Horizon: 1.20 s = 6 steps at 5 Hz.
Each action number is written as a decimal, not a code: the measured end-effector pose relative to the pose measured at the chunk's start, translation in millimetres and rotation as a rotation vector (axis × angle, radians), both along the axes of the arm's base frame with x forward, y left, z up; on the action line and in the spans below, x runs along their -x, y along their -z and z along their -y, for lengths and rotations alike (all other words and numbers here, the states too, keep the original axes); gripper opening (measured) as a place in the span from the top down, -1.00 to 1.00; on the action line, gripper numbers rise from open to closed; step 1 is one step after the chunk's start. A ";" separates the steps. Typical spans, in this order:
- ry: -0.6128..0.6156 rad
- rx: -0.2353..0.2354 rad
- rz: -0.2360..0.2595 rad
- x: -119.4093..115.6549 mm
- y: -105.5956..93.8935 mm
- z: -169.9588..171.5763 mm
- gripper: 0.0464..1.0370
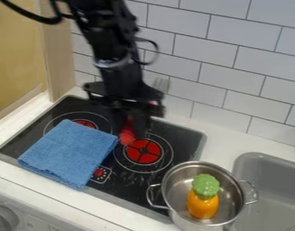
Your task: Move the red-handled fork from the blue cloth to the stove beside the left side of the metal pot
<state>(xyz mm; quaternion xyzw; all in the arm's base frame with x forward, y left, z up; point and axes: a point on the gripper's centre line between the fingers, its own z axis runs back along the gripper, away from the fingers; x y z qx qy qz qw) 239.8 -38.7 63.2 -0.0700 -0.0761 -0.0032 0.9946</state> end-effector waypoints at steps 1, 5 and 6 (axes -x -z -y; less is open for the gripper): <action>-0.026 -0.012 -0.015 -6.5 9.9 10.7 0.32; -0.065 -0.070 -0.060 -16.6 51.9 25.6 0.17; -0.081 -0.068 -0.046 -17.9 52.0 30.3 -0.47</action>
